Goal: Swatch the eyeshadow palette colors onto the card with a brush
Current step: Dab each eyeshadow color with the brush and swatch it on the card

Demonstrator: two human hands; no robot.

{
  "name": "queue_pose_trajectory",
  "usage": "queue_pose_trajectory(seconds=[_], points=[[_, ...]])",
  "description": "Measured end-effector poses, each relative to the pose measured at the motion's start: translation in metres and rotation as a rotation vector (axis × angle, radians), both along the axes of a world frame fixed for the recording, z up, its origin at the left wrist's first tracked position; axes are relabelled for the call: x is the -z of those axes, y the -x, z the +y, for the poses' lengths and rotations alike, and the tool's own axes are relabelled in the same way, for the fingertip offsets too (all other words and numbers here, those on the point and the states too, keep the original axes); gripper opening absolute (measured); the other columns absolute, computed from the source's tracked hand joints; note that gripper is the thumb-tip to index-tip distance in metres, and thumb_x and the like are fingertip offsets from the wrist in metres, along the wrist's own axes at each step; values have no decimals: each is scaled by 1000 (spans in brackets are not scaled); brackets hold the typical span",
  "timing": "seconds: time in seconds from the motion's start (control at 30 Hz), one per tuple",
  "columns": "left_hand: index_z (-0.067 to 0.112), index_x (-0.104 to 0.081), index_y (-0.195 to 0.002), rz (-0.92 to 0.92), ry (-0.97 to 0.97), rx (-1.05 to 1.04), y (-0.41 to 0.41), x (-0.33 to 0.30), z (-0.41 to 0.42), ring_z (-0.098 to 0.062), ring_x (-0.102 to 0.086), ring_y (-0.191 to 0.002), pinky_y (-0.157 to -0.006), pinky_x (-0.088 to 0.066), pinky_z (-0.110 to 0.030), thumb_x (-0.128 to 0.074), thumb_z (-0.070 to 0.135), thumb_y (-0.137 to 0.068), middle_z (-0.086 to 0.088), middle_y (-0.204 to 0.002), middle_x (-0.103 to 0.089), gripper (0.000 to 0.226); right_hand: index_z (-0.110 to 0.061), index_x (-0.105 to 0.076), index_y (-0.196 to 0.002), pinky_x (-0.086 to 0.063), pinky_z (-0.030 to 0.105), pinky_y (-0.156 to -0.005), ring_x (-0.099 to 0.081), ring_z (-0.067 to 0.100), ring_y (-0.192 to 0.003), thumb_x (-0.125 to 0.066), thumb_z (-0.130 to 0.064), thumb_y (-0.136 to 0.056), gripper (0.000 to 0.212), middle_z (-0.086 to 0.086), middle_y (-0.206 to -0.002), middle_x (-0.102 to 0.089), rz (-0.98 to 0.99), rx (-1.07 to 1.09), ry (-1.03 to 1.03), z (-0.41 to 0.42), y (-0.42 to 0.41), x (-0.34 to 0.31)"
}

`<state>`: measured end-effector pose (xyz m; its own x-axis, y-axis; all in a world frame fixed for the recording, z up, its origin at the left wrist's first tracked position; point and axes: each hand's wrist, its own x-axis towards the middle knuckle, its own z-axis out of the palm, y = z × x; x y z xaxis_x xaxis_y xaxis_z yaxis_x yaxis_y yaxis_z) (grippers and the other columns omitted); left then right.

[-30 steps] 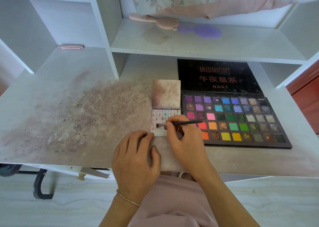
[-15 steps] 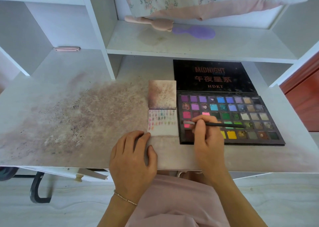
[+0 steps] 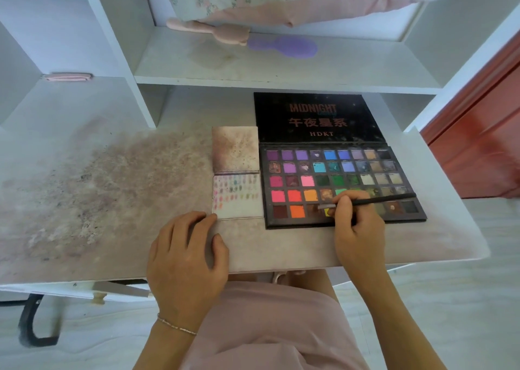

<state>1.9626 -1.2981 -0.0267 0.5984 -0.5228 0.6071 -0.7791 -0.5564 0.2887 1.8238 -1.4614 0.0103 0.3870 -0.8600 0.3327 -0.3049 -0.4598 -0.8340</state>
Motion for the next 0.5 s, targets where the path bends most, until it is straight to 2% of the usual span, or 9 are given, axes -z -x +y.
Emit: queue_pose_trajectory(seconds=[0.17, 0.33, 0.5], points=[[9, -70, -94, -5, 4, -1, 0, 1, -1, -29, -59, -91, -71, -45, -35, -44, 26, -84, -9, -99, -67, 33, -36, -45, -72, -39, 2, -54, -55, -11, -70, -40, -21, -84, 20, -18, -65, -51, 43, -81, 3, -1, 0, 0], [9, -70, -94, -14, 13, 0, 0, 1, 0, -27, -58, -90, -71, -44, -34, -44, 26, -84, -8, -98, -67, 32, -34, -46, -70, -38, 2, -53, -55, -9, -66, -40, -21, -83, 20, -19, -62, -50, 23, -44, 1, 0, 1, 0], [8, -70, -94, -17, 7, 0, 0, 0, 0, -28, -60, -89, -70, -45, -35, -45, 26, -84, -9, -98, -67, 32, -22, -50, -74, -37, 0, -54, -55, -11, -68, -43, -16, -85, 14, -19, -64, -50, 49, -90, 6, 0, 1, 0]])
